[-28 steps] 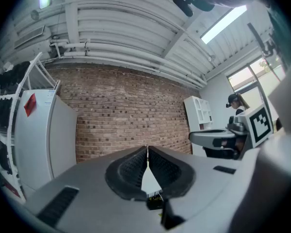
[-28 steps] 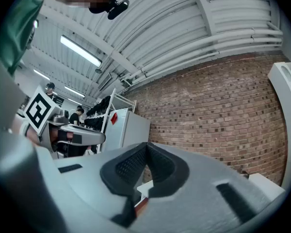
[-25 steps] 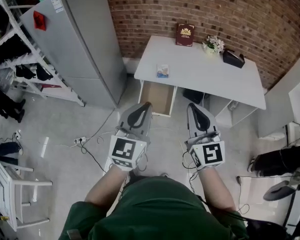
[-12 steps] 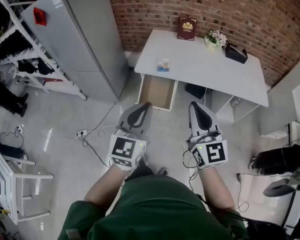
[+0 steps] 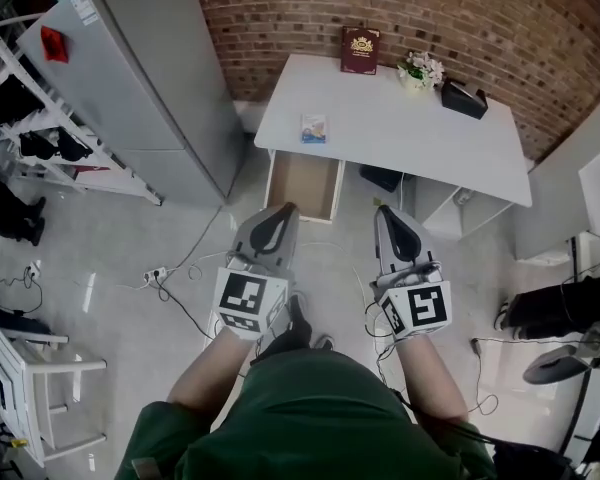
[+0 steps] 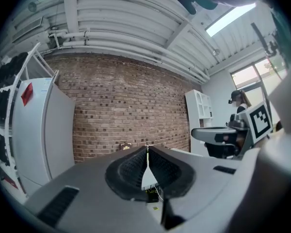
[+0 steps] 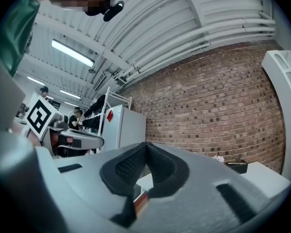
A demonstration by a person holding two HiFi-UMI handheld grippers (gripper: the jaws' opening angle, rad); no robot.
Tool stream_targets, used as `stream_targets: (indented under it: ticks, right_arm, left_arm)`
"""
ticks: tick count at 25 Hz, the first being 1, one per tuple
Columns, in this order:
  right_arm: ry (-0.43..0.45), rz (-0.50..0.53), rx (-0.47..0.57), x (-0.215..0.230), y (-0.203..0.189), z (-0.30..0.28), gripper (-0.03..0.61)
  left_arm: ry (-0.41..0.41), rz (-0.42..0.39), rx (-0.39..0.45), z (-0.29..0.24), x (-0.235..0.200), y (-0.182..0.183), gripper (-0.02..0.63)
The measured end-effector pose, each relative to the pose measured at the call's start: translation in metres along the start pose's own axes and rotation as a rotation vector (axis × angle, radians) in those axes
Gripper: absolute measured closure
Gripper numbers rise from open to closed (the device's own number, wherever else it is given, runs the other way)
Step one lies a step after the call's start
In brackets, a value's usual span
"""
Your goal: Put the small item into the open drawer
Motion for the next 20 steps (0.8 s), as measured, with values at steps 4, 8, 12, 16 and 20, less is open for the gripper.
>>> stream_targets:
  ticks: [4,8,12,16,20]
  right_arm:
    - [-0.028,0.009,-0.027,0.013,-0.005,-0.021,0.575]
    - [-0.039,0.017,-0.061,0.019,-0.011,-0.055,0.574]
    - [-0.058,0.029,-0.082,0.028,-0.014,-0.091,0.575]
    - [-0.09,0.043,-0.108,0.036,-0.018,-0.122,0.574]
    - [-0.112,0.057,-0.144,0.04,-0.02,-0.149,0.575]
  left_arm:
    - [-0.029,0.016,0.004,-0.026,-0.013,-0.002,0.603]
    - [-0.038,0.041,-0.002,-0.053,-0.044,-0.01,0.603]
    - [-0.037,0.069,0.012,-0.083,-0.078,-0.011,0.603]
    - [-0.053,0.095,0.011,-0.109,-0.108,-0.019,0.603]
    - [-0.066,0.127,0.008,-0.129,-0.134,-0.026,0.603]
Point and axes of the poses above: the fingertips, and each gripper's own axes: z backward along the fingers, x to its right, y out of its top, the point moved 7 cm from there along z, backward along the fingers, and after that the axes turned 5 degrees about -x, right-handed, at the moved point
